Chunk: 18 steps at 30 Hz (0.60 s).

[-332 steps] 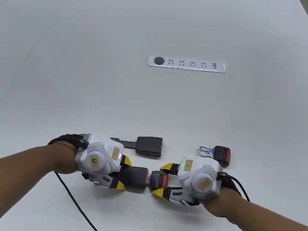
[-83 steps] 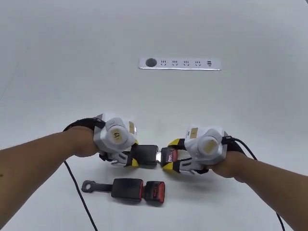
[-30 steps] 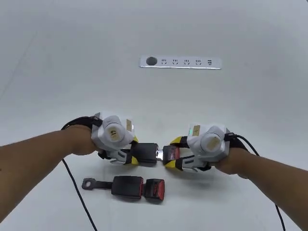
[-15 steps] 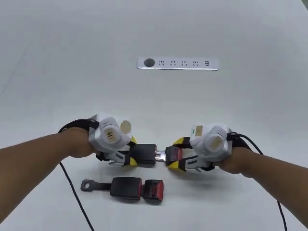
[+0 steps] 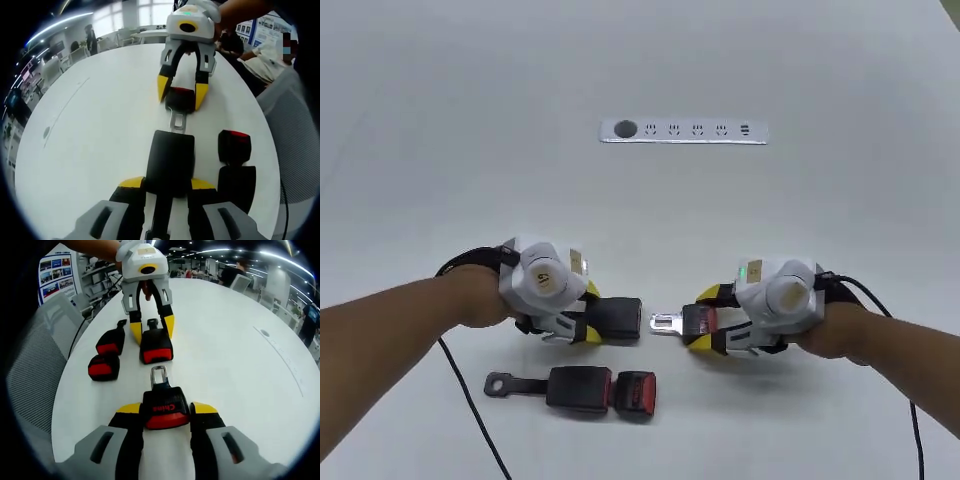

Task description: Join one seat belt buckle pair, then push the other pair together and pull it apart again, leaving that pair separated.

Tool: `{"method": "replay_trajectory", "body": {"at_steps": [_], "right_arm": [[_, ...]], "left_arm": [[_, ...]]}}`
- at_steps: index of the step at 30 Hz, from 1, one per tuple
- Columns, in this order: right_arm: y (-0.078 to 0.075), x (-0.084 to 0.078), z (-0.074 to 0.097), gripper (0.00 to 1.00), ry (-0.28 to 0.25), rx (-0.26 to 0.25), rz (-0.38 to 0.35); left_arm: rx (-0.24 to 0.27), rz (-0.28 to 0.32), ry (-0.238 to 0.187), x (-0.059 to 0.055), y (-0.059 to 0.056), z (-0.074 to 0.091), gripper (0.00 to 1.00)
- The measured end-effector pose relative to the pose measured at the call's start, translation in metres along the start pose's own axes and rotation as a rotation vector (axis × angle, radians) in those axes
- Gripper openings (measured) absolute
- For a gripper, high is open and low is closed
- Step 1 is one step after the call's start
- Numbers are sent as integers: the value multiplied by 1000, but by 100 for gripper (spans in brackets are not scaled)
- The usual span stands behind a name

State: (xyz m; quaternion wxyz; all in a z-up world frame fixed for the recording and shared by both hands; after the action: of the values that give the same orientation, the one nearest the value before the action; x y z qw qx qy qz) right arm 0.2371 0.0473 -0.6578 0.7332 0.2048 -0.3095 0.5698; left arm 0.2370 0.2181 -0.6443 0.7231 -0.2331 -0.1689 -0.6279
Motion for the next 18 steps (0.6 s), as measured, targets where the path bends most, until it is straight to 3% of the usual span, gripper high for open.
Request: {"method": "replay_trajectory", "body": {"at_steps": [18], "right_arm": [[-7,-27,29,35,11,-12,-12]], "left_arm": [[3,4,-5,-2,2,-1,33]]}}
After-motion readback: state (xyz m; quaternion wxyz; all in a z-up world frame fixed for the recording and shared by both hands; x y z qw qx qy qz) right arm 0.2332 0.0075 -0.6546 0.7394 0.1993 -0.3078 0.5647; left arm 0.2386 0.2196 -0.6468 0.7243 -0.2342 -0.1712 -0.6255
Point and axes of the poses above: the centre of the closed fingertips' face, and the gripper's own axes: z roughly backward along the fingers, y roughly to its left, x roughly out of its top, the point moved 5 cm from there along z, roughly backward along the fingers, and after that the axes turned 7 degrees about -x, right-handed, at the moved point
